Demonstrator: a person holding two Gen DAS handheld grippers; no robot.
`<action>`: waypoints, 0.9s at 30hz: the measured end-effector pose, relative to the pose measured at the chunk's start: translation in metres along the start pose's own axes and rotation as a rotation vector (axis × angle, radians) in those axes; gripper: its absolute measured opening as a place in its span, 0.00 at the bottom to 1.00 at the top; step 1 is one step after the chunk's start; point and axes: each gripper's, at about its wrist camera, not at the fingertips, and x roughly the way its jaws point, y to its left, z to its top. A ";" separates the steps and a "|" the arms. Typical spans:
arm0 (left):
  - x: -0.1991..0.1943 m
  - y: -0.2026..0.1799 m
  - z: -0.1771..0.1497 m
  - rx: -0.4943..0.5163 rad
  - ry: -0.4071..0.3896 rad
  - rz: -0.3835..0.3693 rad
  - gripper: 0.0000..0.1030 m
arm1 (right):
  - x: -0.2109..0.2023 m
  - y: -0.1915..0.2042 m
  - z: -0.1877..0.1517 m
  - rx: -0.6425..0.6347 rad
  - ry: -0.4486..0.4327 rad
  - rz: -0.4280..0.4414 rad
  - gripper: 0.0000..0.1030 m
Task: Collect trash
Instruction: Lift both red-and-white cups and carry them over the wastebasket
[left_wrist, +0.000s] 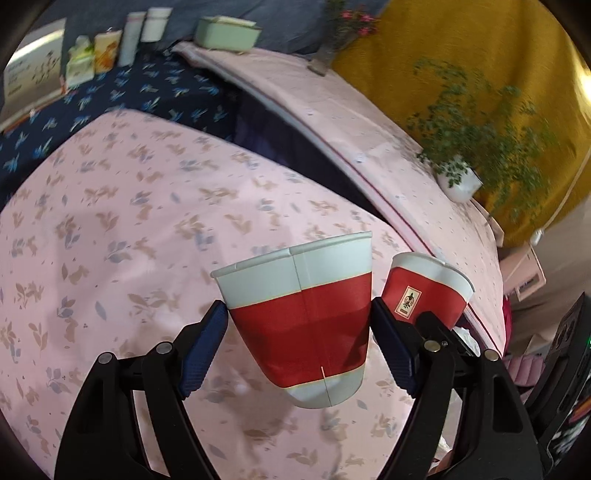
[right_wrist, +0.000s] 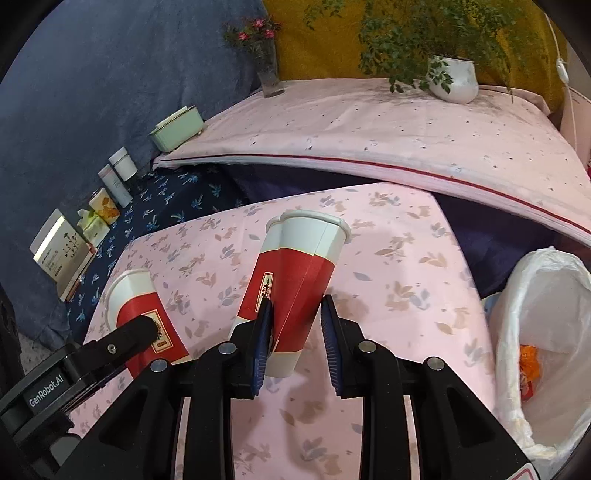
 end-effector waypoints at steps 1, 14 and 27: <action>-0.002 -0.009 -0.001 0.020 -0.004 -0.004 0.72 | -0.008 -0.008 0.000 0.008 -0.012 -0.010 0.25; -0.010 -0.146 -0.033 0.261 -0.007 -0.102 0.73 | -0.089 -0.126 -0.002 0.174 -0.139 -0.096 0.25; 0.010 -0.248 -0.083 0.426 0.065 -0.205 0.73 | -0.131 -0.222 -0.026 0.299 -0.172 -0.173 0.25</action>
